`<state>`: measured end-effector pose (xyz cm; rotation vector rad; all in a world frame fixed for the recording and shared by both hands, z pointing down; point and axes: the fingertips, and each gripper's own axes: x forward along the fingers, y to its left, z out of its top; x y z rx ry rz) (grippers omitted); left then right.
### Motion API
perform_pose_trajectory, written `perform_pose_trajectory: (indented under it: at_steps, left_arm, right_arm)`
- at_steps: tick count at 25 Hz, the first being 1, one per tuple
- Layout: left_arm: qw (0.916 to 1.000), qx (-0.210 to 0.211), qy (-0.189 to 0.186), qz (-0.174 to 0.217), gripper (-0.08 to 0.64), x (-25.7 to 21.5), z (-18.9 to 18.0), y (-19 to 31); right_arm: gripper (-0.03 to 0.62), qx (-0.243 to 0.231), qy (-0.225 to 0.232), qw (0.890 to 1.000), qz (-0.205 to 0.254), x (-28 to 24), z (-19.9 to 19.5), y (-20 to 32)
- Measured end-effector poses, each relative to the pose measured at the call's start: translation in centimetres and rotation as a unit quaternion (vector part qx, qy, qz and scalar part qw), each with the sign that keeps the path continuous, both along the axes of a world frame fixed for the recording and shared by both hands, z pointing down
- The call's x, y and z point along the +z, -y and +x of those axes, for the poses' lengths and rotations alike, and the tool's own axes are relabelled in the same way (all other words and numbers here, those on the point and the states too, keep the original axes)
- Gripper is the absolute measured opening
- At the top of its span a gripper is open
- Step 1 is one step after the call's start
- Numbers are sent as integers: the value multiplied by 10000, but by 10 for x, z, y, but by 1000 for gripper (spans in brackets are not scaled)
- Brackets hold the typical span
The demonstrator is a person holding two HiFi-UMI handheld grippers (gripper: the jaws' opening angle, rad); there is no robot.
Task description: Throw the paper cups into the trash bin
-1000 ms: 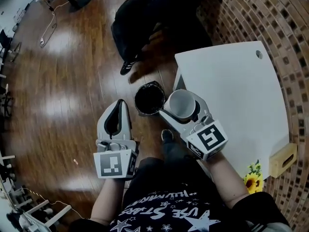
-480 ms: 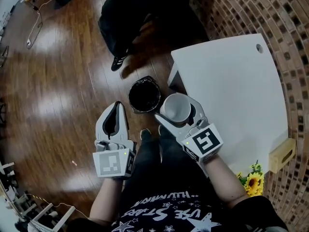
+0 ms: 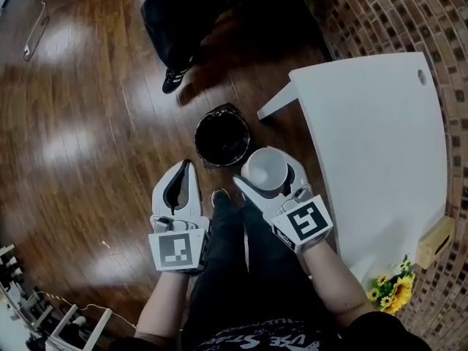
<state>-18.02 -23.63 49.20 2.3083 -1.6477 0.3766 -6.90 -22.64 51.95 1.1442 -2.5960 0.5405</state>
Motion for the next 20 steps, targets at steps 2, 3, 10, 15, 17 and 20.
perform_pose_trajectory:
  at_steps: [2,3,10,15,17,20]
  left_arm:
    - [9999,-6,14,-122,5,25,-5,6]
    - [9998,-11,11,-186,5,38,-7,9]
    - [9977,-15,57,-675,5,133,-12,24]
    - [9965,-246,110,-788,5,186,-29,52]
    - [9957,-286,163,-861,5,201,-34,61]
    - [9939,-291,209,-1048,5,226,-38,65]
  right_arm:
    - [339,25,-111,9999,-120,29,-5,6]
    - [339,45,-161,9997,-177,44,-8,10]
    - [339,178,-331,9980,-510,127,-21,31]
    - [339,138,-376,9975,-591,157,-33,41]
    - [339,105,-420,9971,-631,167,-36,43]
    - [339,80,-529,9957,-758,188,-37,45]
